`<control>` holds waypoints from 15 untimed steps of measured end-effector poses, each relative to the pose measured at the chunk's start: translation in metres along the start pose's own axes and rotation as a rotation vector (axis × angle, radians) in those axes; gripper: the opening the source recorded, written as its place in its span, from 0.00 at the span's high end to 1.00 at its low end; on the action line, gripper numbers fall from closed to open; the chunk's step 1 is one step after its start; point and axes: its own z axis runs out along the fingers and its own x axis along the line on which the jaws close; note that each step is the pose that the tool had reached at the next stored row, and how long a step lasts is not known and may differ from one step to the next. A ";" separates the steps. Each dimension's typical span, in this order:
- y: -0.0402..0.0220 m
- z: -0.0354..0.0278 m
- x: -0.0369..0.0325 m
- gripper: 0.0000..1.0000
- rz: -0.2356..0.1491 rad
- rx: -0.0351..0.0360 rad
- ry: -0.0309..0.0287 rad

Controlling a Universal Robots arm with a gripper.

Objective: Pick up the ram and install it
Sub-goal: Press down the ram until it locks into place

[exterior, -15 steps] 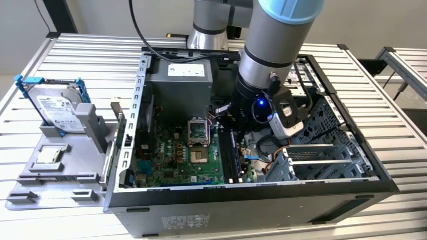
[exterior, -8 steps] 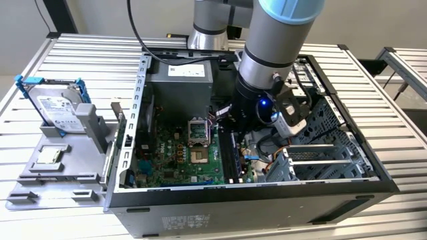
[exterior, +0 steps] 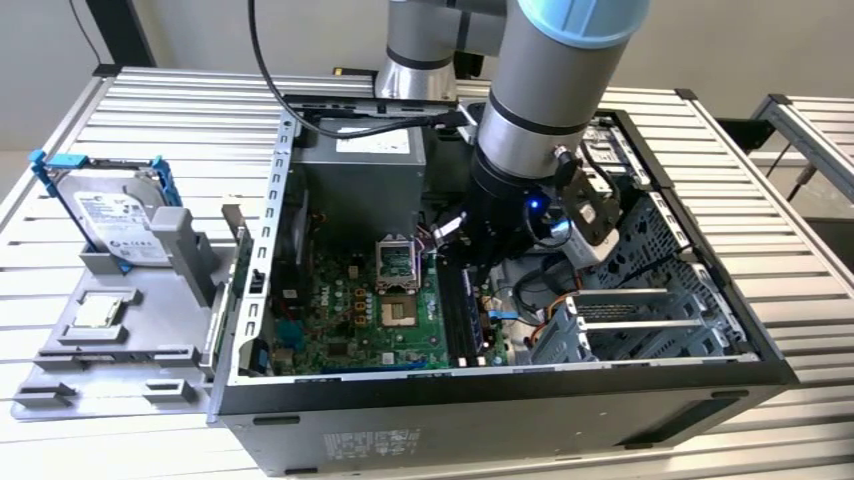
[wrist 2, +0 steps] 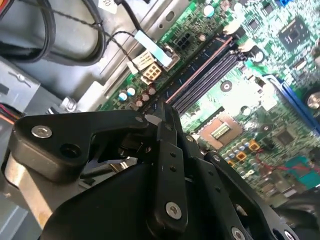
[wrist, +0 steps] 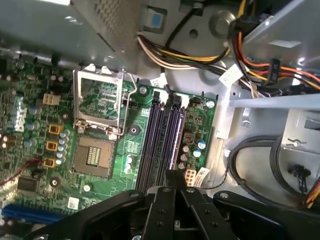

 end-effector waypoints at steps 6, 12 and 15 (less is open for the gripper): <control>0.0000 0.0000 0.0000 1.00 -0.095 -0.0005 0.0006; 0.0000 0.0000 0.0000 1.00 -0.205 0.0004 0.0016; 0.0000 0.0000 0.0000 1.00 -0.259 0.0006 0.0021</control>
